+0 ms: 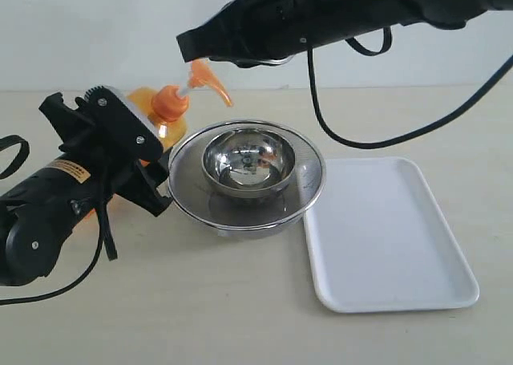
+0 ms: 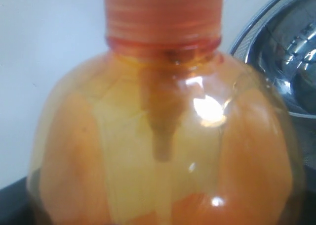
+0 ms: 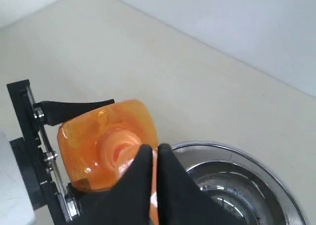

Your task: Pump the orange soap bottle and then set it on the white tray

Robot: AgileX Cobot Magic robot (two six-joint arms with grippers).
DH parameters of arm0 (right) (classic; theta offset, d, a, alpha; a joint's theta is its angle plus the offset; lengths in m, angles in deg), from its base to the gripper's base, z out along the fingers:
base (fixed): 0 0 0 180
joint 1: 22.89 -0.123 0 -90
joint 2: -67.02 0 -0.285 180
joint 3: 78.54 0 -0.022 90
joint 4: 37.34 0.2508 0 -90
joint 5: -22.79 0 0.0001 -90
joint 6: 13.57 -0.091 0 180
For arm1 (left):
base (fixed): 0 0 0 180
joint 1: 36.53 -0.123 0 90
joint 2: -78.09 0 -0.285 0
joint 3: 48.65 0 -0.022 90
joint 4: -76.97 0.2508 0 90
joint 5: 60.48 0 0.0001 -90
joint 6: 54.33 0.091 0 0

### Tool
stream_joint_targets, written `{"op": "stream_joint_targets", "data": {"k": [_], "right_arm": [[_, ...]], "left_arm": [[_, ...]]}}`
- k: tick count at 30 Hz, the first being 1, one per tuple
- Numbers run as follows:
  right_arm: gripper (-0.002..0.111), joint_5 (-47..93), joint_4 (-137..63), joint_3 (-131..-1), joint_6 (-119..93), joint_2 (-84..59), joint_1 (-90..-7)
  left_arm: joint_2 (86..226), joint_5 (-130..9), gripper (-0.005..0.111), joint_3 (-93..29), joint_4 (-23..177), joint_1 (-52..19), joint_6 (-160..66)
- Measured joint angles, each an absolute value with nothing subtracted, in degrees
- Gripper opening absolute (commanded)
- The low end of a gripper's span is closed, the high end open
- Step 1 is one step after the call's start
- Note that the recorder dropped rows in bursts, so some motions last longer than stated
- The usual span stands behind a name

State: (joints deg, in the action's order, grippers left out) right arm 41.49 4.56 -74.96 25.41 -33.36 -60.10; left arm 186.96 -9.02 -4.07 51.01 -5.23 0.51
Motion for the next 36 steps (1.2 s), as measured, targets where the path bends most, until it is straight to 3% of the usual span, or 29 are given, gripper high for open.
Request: {"op": "stream_joint_targets", "data": {"k": [36], "right_arm": [[0.0, 38.72, 7.18, -76.04, 25.3, -41.42, -60.44]], "left_arm": [[187.68, -13.82, 0.005, -5.92, 48.92, -6.01, 3.44]]}}
